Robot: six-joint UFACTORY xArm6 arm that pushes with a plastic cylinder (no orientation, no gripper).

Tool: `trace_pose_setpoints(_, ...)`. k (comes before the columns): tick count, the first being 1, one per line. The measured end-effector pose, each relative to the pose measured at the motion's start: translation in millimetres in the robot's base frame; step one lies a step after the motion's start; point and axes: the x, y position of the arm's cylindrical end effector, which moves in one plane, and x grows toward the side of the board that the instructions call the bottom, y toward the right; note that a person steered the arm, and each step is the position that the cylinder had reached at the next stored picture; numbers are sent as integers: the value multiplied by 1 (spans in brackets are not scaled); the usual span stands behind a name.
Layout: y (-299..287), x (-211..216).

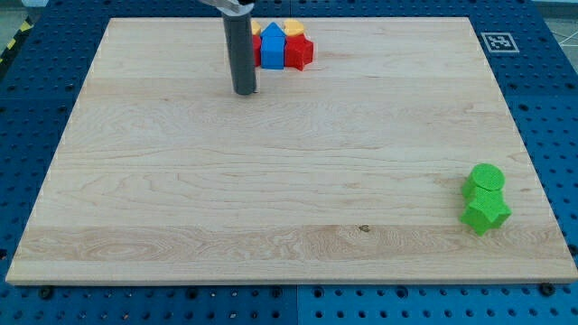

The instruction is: Point your arm towards the yellow heart

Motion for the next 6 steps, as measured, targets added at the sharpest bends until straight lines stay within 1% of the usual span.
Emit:
trace_pose_setpoints(1,5,-20)
trace_pose_setpoints(3,95,-21)
trace_pose_setpoints(4,132,-31)
trace_pose_setpoints(5,128,-81)
trace_pose_setpoints(6,112,-118)
